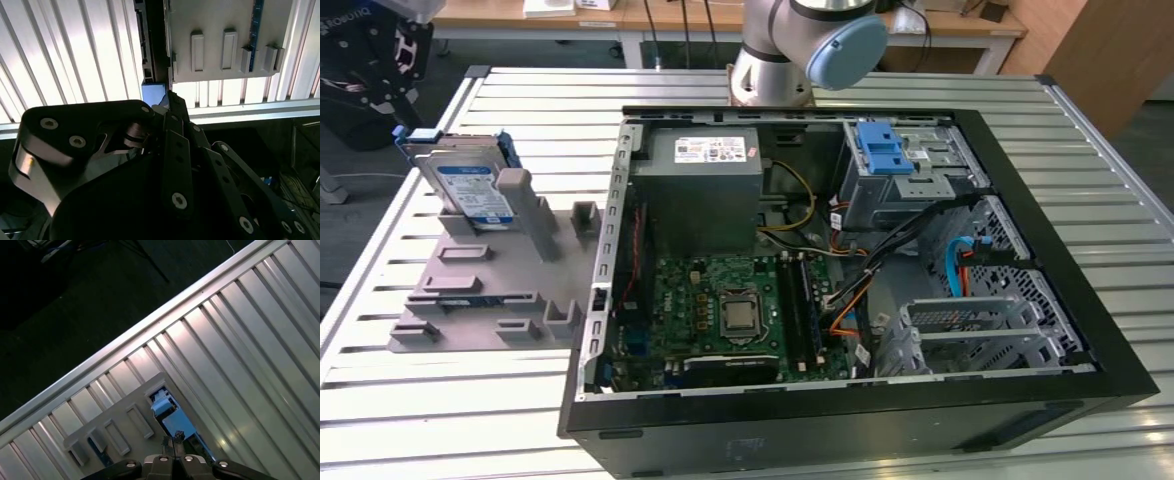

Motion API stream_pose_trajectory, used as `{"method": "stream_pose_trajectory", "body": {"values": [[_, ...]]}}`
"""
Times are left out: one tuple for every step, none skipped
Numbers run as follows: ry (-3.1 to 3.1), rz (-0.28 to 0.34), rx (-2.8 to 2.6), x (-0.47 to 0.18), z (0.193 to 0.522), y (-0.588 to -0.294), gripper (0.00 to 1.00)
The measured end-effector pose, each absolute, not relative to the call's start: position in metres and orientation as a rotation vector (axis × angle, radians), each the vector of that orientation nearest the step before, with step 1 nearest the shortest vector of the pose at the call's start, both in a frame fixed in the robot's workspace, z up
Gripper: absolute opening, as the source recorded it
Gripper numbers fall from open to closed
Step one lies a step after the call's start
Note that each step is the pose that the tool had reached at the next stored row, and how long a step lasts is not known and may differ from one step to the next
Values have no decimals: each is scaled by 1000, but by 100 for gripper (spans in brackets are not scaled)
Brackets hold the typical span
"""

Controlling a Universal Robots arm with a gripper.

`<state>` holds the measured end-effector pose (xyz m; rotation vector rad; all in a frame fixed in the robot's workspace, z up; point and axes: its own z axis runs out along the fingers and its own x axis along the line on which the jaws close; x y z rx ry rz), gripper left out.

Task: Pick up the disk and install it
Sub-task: 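Pick up the disk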

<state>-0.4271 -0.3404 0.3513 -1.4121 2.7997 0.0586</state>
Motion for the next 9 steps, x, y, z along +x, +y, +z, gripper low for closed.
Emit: {"method": "stream_pose_trajectory", "body": {"values": [[2796, 59, -1419, -427, 351, -340, 11], [2793, 59, -1426, -427, 351, -340, 11], [2788, 59, -1435, -427, 351, -340, 11], [2784, 59, -1443, -427, 351, -340, 11], [2780, 59, -1451, -427, 351, -340, 11], [2776, 59, -1460, -427, 351, -340, 11], [2771, 59, -1469, -427, 351, -340, 11], [2767, 59, -1478, -427, 351, -340, 11], [2762, 59, -1487, -427, 351, -340, 11]]}}
